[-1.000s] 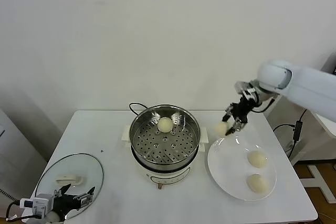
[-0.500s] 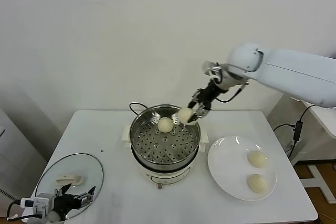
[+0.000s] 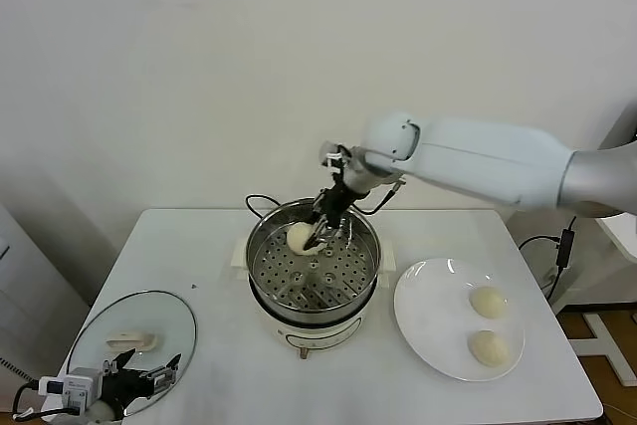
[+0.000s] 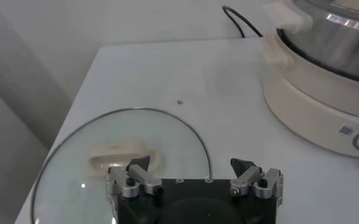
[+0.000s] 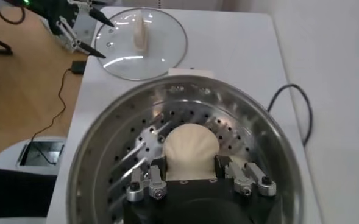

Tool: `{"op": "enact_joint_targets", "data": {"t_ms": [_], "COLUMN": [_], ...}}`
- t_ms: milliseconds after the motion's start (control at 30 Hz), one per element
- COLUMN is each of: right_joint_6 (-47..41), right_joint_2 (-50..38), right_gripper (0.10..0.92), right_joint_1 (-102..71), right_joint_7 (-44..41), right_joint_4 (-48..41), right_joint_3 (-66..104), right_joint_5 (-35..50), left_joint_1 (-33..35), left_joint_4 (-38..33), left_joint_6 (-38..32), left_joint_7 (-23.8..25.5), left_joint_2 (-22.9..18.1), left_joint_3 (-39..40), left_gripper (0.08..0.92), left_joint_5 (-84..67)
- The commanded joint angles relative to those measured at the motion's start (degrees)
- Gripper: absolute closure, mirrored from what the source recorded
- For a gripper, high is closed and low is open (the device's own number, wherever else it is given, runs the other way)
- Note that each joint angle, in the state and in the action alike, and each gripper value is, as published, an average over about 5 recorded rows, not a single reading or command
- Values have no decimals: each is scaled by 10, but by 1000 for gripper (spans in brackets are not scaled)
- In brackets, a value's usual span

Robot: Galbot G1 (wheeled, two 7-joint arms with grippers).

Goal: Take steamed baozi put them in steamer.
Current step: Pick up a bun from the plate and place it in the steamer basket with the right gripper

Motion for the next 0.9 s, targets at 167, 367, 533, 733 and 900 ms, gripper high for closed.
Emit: {"op": "enact_joint_targets", "data": {"t_ms": [167,367,533,733,900], "right_joint_6": [-10,-9,-8,-9,-10], "right_joint_2": [42,50,55,50,12], "right_gripper": [525,525,525,441,295], "right_joint_1": [-61,-77,-86,-78,-28], "right_joint_7": [56,67,74,76,37], "right_joint_4": [-23,-31,-36,-31,-12], "right_joint_3": [9,14,17,20,16], "right_joint_5": [-14,-21,-26,-22,-14], "left_joint_1": [4,5,7,9,8], "left_joint_4": [-2,-2,-2,-2,-1], "left_joint_6": [-1,-2,-3,-3,-3], "left_joint_7": [1,1,2,2,2], "left_joint_2": [-1,-2,-2,-3,-5], "left_joint_3": [-2,-2,-3,-5,-5], "left_gripper": [177,177,177,177,177], "left_joint_5": [0,0,0,0,0]}}
